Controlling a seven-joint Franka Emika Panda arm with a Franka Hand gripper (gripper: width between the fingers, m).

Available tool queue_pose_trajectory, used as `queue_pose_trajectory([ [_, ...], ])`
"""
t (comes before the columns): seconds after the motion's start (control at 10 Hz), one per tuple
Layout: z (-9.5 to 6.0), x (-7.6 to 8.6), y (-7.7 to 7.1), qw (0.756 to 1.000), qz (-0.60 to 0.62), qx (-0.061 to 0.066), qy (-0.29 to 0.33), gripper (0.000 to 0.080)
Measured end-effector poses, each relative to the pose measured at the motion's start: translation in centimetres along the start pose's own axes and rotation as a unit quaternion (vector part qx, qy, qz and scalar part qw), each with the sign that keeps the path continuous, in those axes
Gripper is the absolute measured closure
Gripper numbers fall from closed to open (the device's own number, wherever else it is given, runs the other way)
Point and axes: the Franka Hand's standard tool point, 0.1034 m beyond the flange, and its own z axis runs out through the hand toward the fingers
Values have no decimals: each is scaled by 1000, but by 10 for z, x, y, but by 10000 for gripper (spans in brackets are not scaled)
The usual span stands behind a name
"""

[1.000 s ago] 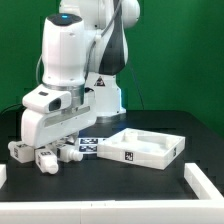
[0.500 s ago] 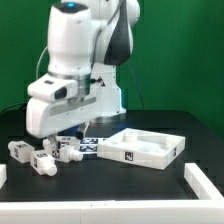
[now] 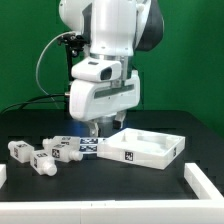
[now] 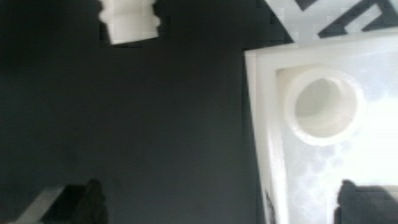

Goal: Assemble one leg

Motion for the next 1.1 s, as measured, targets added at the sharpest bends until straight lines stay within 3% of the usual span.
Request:
queue_pose_trajectory([
  [0.2,1,2,-2,1000,-2,0,0,150],
  [0.3,7,21,-8,1000,-11,-15,17,150],
  [0.6,40,36,-20,999,-17,-19,34,150],
  [0.7,47,36,-25,999,-20,-14,30,150],
  [1.0,46,36,-23,999,-19,-15,31,175],
  [1.1,46,36,-23,999,-19,-15,31,353],
])
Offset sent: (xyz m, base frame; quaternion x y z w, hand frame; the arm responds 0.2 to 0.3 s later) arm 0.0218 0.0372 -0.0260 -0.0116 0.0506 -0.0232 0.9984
